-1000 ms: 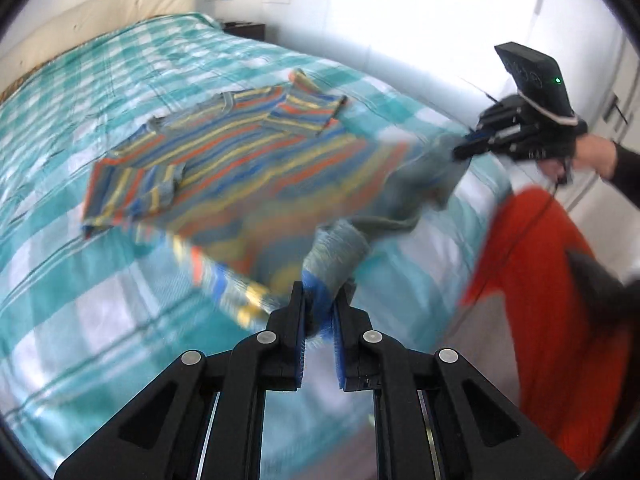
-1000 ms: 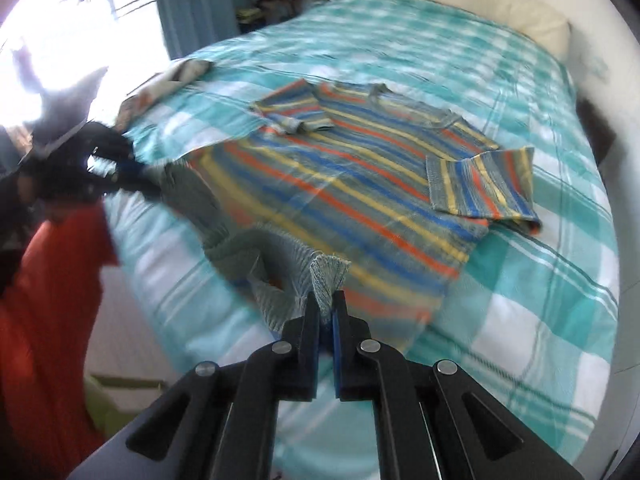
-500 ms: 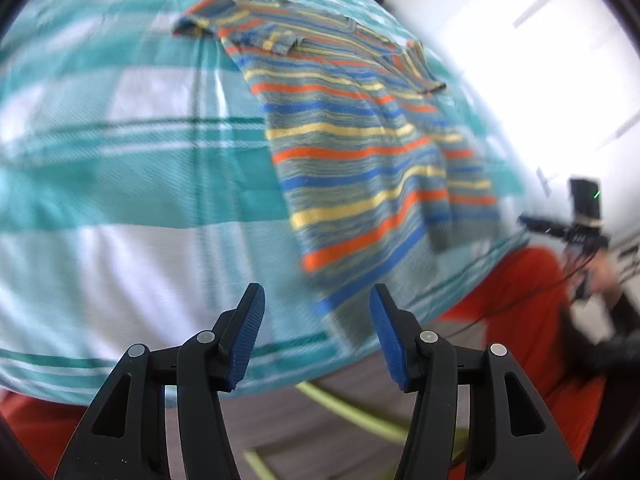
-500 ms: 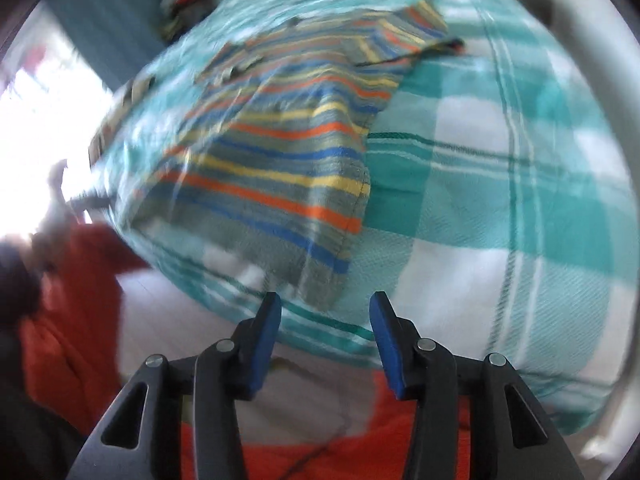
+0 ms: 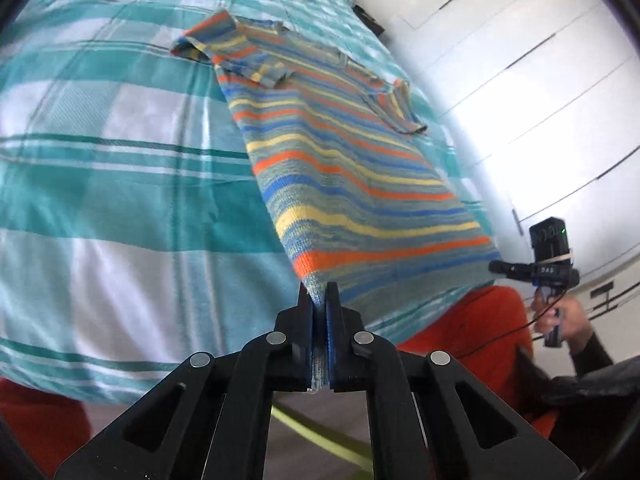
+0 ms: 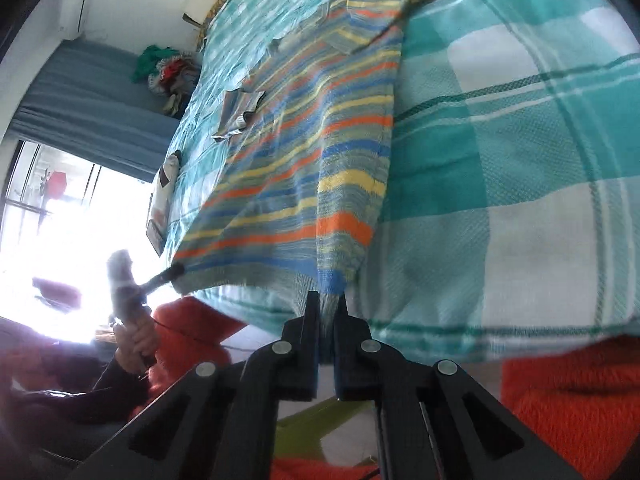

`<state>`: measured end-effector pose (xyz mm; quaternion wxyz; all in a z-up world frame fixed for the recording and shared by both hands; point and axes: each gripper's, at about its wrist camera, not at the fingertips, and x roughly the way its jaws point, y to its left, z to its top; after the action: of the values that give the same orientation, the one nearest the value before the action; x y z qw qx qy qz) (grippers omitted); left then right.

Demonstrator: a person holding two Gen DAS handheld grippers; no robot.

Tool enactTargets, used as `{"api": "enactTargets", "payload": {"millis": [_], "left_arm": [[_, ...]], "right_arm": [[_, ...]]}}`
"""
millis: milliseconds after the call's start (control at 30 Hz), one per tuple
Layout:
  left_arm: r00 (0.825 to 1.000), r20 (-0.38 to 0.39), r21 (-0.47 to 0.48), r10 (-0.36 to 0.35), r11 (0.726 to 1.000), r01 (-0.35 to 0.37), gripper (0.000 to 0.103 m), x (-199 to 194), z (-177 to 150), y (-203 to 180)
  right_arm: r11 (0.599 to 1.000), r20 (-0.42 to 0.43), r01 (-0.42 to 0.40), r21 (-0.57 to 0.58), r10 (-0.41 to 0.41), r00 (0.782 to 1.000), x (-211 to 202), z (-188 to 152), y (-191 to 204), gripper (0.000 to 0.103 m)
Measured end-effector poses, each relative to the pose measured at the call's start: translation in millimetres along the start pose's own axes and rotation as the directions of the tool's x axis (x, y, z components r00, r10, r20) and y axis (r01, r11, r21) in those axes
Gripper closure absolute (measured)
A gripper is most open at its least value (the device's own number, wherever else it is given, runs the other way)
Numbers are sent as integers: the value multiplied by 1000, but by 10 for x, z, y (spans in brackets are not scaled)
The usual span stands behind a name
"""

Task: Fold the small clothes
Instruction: 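Grasp the sweater hem with both grippers and pull it straight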

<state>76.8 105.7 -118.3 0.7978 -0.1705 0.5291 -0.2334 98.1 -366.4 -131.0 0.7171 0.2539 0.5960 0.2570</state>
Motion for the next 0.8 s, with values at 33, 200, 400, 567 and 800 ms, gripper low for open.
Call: {"api": "enactTargets", "payload": {"millis": [33, 200, 400, 567, 800], "left_arm": [[999, -21, 19, 39, 999, -38, 101, 60, -10, 6], [974, -133, 30, 182, 983, -180, 101, 357, -162, 133], [961, -128, 42, 245, 969, -242, 101, 442, -215, 92], [955, -114, 58, 273, 962, -268, 101, 464, -204, 49], [963, -75, 68, 257, 965, -252, 101, 246, -278, 29]], "right_arm": [[999, -25, 38, 11, -37, 999, 81, -9, -35, 98], [980, -118, 194, 48, -188, 975, 446, -112, -294, 98], [972, -99, 234, -14, -234, 967, 310, -102, -136, 98], [964, -118, 265, 6, -262, 958, 559, -16, -271, 98], [961, -109, 275, -45, -278, 954, 458, -109, -83, 99]]}}
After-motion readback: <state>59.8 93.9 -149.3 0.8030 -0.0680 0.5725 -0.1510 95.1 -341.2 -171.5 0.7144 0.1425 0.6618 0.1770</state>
